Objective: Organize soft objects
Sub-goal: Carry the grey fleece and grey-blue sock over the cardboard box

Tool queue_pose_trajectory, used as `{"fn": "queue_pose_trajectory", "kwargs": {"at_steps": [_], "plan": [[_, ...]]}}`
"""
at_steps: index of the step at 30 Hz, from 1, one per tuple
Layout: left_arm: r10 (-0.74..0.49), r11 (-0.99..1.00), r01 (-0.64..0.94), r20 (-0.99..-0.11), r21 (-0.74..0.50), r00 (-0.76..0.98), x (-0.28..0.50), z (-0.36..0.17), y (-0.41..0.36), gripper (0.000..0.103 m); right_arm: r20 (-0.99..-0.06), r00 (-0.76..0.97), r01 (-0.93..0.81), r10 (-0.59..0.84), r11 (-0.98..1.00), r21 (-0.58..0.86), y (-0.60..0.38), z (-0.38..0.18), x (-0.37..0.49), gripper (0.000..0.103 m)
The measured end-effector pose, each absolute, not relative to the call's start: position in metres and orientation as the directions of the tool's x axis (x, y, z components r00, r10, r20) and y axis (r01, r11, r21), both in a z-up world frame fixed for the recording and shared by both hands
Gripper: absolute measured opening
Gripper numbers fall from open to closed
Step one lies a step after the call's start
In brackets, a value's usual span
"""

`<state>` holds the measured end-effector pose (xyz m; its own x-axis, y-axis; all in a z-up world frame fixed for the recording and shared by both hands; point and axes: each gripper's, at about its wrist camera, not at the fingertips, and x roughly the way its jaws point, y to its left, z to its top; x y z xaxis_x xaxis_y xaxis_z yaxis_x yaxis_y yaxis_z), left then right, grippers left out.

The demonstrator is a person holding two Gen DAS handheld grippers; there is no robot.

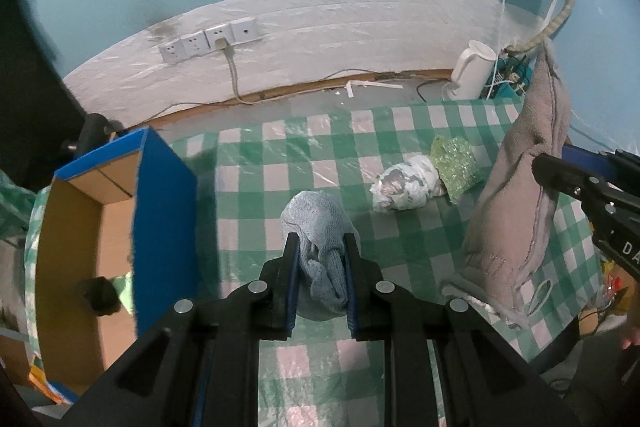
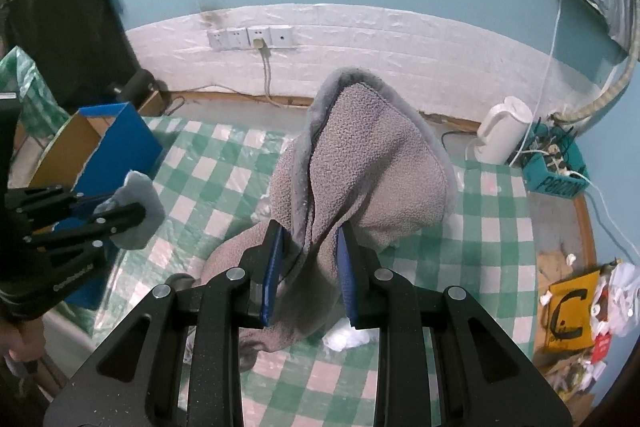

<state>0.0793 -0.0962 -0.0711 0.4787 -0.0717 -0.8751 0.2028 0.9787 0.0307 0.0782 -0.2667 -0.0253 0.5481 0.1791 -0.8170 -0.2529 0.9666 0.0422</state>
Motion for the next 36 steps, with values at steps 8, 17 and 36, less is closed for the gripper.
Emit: {"fn": "queue_pose_trajectory", "kwargs": {"at_steps": [8,17,36], "plan": [[-0.054,0.986,0.161,-0.859,0.034,0.509,0.071,-0.056,-0.076,0.019,-0.808,0.554,-0.285,0.201,0.958,0.043,-0.249,-0.015,0.076,0.025],[-0.019,0.993,0.110,-0.844,0.047,0.536,0.058,-0.041,-0.046,0.019,-0.792,0.557,-0.339,0.248,0.939,0.055,-0.216,0.000,0.076,0.025],[0.018,1.000,-0.024,-0.827,0.006,0.562,0.039,-0.023,0.037,0.019,-0.782,0.529,-0.466,0.330,0.883,0.057,-0.126,0.018,0.079,0.025]]}}
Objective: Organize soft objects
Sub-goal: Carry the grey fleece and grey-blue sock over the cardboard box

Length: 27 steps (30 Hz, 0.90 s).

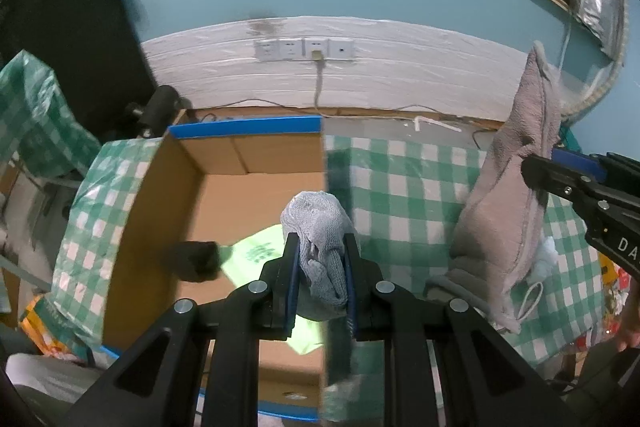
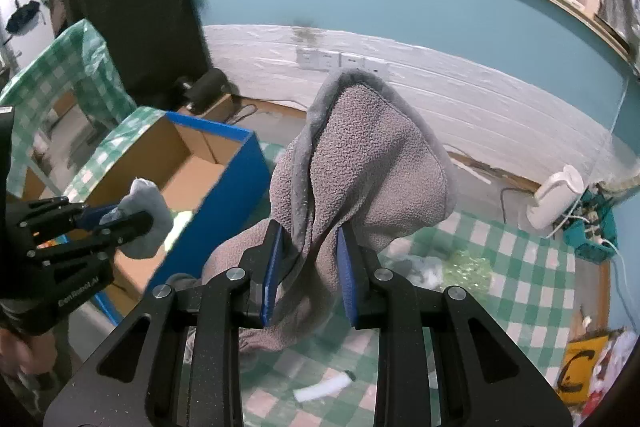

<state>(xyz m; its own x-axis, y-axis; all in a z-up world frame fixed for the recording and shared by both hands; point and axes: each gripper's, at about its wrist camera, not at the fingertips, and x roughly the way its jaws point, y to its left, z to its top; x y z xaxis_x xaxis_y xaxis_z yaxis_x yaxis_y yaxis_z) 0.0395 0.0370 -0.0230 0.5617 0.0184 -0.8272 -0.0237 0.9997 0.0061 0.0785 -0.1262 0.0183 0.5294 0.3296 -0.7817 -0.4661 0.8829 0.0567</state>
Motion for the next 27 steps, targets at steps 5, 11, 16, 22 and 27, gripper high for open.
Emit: {"fn": "queue_pose_trajectory", "kwargs": {"at_steps": [5,11,16,22,27], "plan": [[0.058,0.997,-0.073,-0.824,0.020,0.564,0.035,-0.022,0.061,0.019,-0.782,0.520,-0.494,0.345,0.868,0.054,-0.105,0.023,0.079,0.025],[0.075,0.993,-0.115,-0.831,0.014,0.551,0.031,-0.024,0.087,0.019,-0.776,0.514,-0.531,0.364,0.846,0.045,-0.078,0.029,0.078,0.025],[0.093,0.989,-0.147,-0.828,0.013,0.553,0.026,-0.023,0.108,0.019,-0.777,0.494,-0.560,0.390,0.826,0.059,-0.054,0.032,0.078,0.025],[0.109,0.982,-0.191,-0.829,0.003,0.549,0.022,-0.024,0.133,0.019,-0.774,0.480,-0.599,0.412,0.799,0.053,-0.021,0.037,0.077,0.025],[0.120,0.975,-0.222,-0.830,-0.004,0.544,0.018,-0.026,0.151,0.019,-0.787,0.454,-0.625,0.418,0.779,0.053,0.001,0.030,0.077,0.025]]}}
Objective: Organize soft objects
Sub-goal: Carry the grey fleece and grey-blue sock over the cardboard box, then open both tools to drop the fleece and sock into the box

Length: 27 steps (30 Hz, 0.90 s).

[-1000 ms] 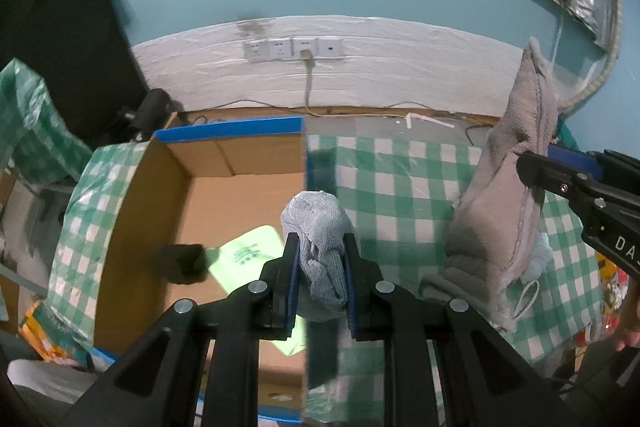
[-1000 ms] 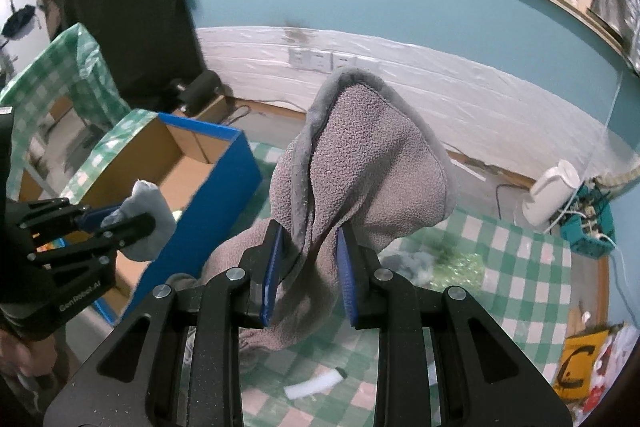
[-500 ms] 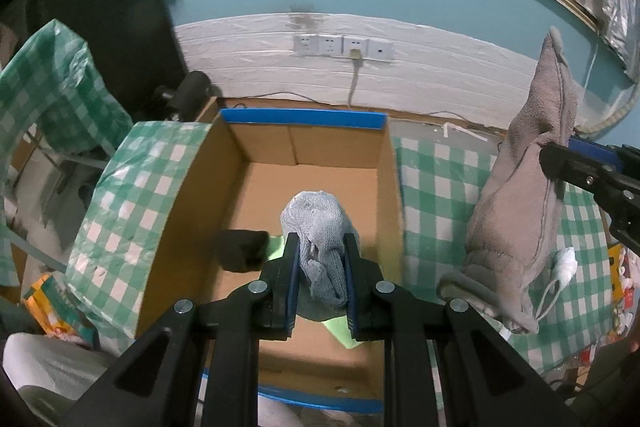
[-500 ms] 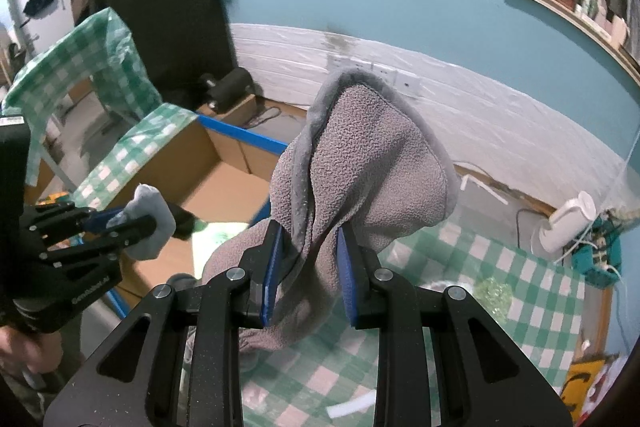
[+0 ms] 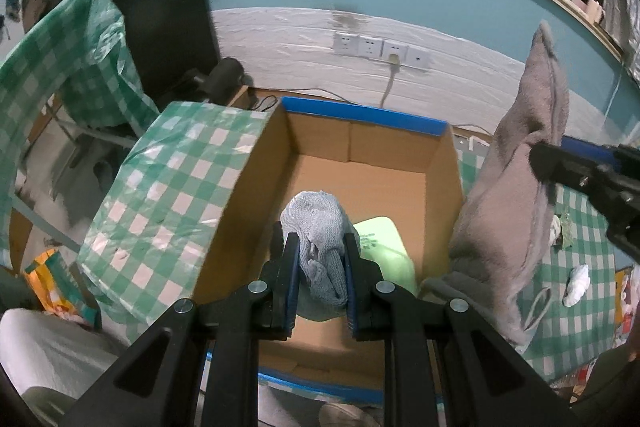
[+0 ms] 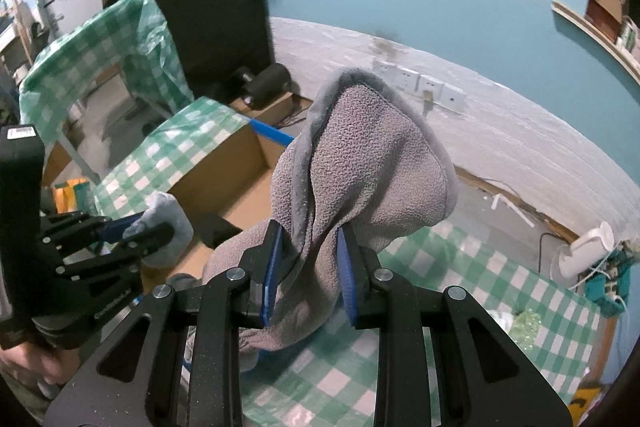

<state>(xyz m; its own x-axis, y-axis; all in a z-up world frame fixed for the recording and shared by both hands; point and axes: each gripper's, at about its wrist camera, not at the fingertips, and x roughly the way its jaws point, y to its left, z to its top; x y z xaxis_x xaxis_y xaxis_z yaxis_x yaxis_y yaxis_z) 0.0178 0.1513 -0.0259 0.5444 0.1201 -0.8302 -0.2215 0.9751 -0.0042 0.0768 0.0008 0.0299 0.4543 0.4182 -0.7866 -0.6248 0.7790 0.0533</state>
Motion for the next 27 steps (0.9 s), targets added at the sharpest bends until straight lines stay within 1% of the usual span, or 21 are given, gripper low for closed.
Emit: {"fn": "queue_pose_trajectory", "kwargs": {"at_steps": [7,8,9,11,13,15,17,20,21,25,27], "plan": [[0.138,0.964,-0.267,-0.836,-0.011,0.532,0.013,-0.033,0.175,0.020,-0.810,0.400,-0.659,0.429,0.749,0.071,0.029,0.013,0.079,0.025],[0.142,0.962,-0.272,-0.838,-0.008,0.527,0.013,-0.035,0.178,0.023,-0.815,0.389,-0.666,0.430,0.743,0.074,0.034,0.009,0.079,0.025],[0.142,0.961,-0.275,-0.841,-0.008,0.522,0.014,-0.038,0.180,0.028,-0.824,0.367,-0.677,0.432,0.732,0.082,0.038,0.004,0.079,0.025],[0.148,0.960,-0.281,-0.853,0.001,0.500,0.016,-0.044,0.182,0.031,-0.838,0.333,-0.684,0.432,0.723,0.101,0.045,-0.005,0.079,0.033],[0.180,0.954,-0.298,-0.859,0.034,0.479,0.017,-0.049,0.183,0.038,-0.848,0.311,-0.682,0.428,0.723,0.114,0.048,-0.013,0.079,0.042],[0.183,0.954,-0.296,-0.864,0.041,0.469,0.017,-0.051,0.183,0.050,-0.856,0.309,-0.682,0.415,0.723,0.105,0.051,-0.019,0.079,0.043],[0.189,0.955,-0.293,-0.859,0.048,0.476,0.016,-0.051,0.183,0.059,-0.861,0.306,-0.684,0.407,0.723,0.099,0.051,-0.021,0.078,0.057],[0.191,0.956,-0.290,-0.849,0.047,0.493,0.016,-0.048,0.182,0.060,-0.858,0.321,-0.676,0.402,0.731,0.090,0.048,-0.021,0.079,0.061],[0.189,0.956,-0.289,-0.847,0.043,0.497,0.017,-0.047,0.182,0.062,-0.859,0.322,-0.671,0.398,0.736,0.090,0.045,-0.021,0.080,0.062],[0.172,0.958,-0.285,-0.850,0.027,0.498,0.021,-0.049,0.179,0.064,-0.855,0.354,-0.646,0.380,0.760,0.071,0.033,-0.020,0.083,0.071],[0.156,0.962,-0.273,-0.851,0.015,0.502,0.022,-0.049,0.176,0.069,-0.853,0.378,-0.637,0.359,0.770,0.042,0.028,-0.020,0.083,0.074]]}}
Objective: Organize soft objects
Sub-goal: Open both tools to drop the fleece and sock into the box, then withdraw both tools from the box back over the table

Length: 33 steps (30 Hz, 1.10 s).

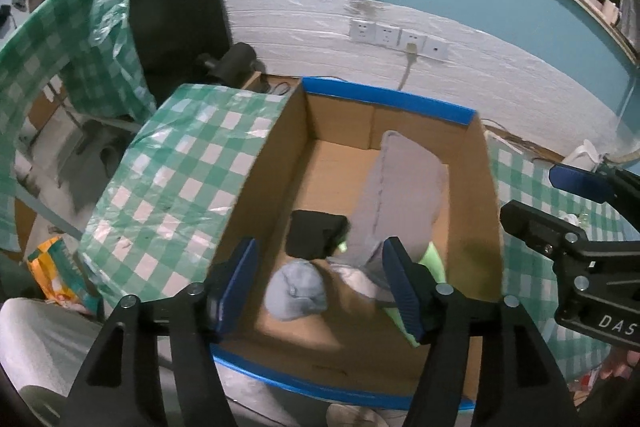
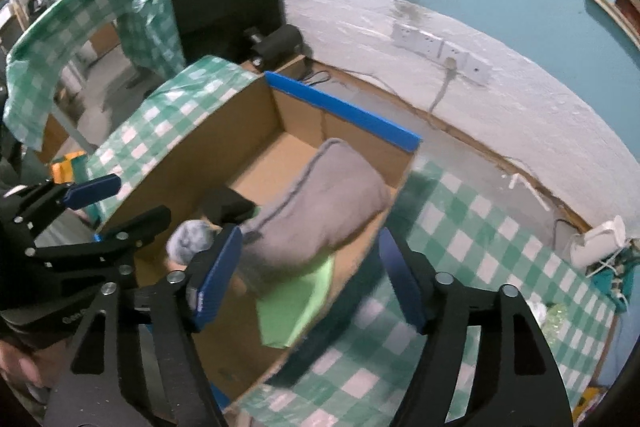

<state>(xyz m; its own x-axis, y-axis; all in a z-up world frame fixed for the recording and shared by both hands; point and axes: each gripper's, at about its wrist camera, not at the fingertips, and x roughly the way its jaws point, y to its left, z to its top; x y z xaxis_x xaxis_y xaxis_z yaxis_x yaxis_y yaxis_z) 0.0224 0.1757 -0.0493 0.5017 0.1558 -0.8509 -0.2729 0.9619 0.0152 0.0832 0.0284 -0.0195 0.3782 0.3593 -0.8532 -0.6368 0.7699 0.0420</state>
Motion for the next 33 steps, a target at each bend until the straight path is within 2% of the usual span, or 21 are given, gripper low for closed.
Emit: {"fn": "queue_pose_trajectory", "kwargs": {"at_steps": [13,18,33], "plan": [[0.076,0.988,-0.156,-0.833,-0.012,0.548,0.031,-0.042,0.127,0.075,-0.855,0.405,-0.560,0.324,0.827,0.047,-0.031,-0.015,0.086,0.077],[0.057,0.994,-0.110,-0.830,-0.005,0.554,0.034,-0.040,0.102,0.081,-0.862,0.408,-0.508,0.301,0.860,0.060,-0.061,-0.017,0.092,0.077],[0.025,0.999,0.021,-0.828,0.044,0.560,0.039,-0.041,0.036,0.081,-0.862,0.434,-0.378,0.260,0.922,0.088,-0.142,-0.015,0.098,0.078]]}}
